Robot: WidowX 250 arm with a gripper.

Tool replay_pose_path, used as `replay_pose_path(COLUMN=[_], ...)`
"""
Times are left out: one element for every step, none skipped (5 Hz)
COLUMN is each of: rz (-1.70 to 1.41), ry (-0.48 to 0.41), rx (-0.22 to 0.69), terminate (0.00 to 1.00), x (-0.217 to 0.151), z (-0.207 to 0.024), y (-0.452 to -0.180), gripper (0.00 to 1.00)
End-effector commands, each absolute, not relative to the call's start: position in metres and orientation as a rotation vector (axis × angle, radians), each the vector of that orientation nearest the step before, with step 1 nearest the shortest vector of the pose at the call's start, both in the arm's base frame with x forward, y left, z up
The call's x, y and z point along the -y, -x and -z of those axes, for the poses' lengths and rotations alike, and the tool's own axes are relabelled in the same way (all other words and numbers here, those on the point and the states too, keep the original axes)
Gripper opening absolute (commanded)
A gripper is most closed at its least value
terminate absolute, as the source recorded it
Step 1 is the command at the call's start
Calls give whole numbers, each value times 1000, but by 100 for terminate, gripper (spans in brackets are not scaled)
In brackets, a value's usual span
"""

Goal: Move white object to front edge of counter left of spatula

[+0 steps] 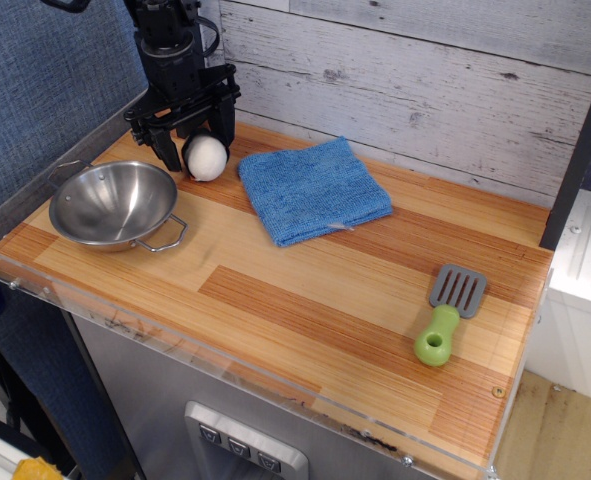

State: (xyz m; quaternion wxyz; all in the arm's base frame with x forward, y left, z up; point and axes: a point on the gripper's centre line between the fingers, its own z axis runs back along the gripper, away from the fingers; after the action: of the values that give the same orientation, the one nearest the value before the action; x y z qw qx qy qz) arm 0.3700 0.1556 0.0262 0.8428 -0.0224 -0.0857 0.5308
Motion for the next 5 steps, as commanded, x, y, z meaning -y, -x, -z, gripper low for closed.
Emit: replay_pose_path(rz=[-1118, -1119, -1121, -1146, -1160], ry=[34, 37, 44, 47, 57], rx=[242, 247, 247, 314, 387], terminate=[0, 0, 0, 0, 0], x=[-161, -161, -163, -170, -171], z=[-43, -44, -51, -76, -111], y=[-371, -370, -370, -372, -373], gripper=[0, 0, 0, 0, 0])
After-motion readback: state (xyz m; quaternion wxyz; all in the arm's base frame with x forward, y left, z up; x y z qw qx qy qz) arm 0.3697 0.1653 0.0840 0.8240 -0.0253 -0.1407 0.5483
